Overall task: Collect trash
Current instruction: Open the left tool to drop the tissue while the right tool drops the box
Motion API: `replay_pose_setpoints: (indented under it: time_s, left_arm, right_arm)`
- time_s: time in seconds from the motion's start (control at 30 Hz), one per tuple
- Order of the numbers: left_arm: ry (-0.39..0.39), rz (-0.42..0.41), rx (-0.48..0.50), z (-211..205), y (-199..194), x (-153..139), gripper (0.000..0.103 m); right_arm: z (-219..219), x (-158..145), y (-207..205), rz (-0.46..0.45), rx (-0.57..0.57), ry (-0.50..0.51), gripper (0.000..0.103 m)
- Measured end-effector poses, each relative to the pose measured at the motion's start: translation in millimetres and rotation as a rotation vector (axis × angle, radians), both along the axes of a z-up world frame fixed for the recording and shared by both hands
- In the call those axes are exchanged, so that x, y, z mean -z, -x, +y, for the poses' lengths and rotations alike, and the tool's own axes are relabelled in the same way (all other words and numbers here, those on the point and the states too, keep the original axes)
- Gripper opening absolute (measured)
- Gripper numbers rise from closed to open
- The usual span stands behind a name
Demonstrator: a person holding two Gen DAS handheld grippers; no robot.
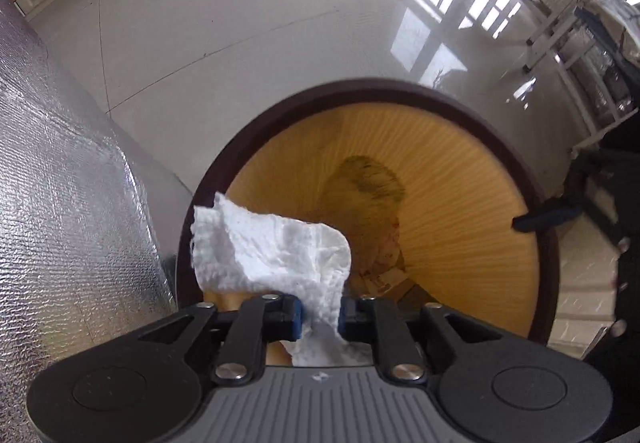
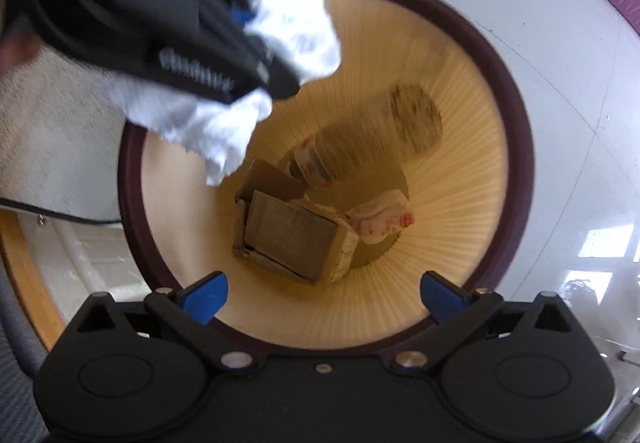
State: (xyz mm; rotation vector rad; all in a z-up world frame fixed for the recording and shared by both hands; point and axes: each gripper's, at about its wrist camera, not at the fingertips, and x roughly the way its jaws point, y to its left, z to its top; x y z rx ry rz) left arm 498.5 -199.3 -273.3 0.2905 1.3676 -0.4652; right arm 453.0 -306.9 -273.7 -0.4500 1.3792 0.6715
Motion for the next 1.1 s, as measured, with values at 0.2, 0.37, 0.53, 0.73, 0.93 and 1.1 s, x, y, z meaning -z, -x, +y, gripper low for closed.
replay_pose_setpoints:
  time_s: [0.2, 0.37, 0.53, 0.73, 0.93, 1.1]
  left_arm:
    - [-0.015, -0.005, 0.012, -1.2, -2.0, 0.2, 0.041]
    - [-0.026, 0.001, 0.013, 0.1, -4.4, -0.7, 0.028]
    - [-0.027, 0.000, 0.012, 1.8, -1.5, -2.5, 0.024]
    - [-0.017, -0.001, -0.018, 3.4, 3.2, -8.6, 0.025]
    - [0.002, -0.033, -0.046, 8.4, 11.4, -26.7, 0.054]
    - [0.028, -0.091, -0.080, 14.3, 24.6, -49.2, 0.087]
  right_arm:
    - [-5.4, -19.4, -6.5, -0.013, 0.020, -0.058, 0.102]
    - [-5.3, -29.5, -11.3, -0.014, 0.031, -0.088, 0.087]
    - [-12.7, -7.0, -5.5, 0.002, 0.037, -0.115, 0.083]
    - [-18.8, -7.5, -1.8, -0.012, 0.103, -0.153, 0.084]
    - [-36.2, -21.3, -1.8, -0.058, 0.197, -0.175, 0.092]
    - [-48.9, -42.5, 4.2, -0.104, 0.248, -0.194, 0.098]
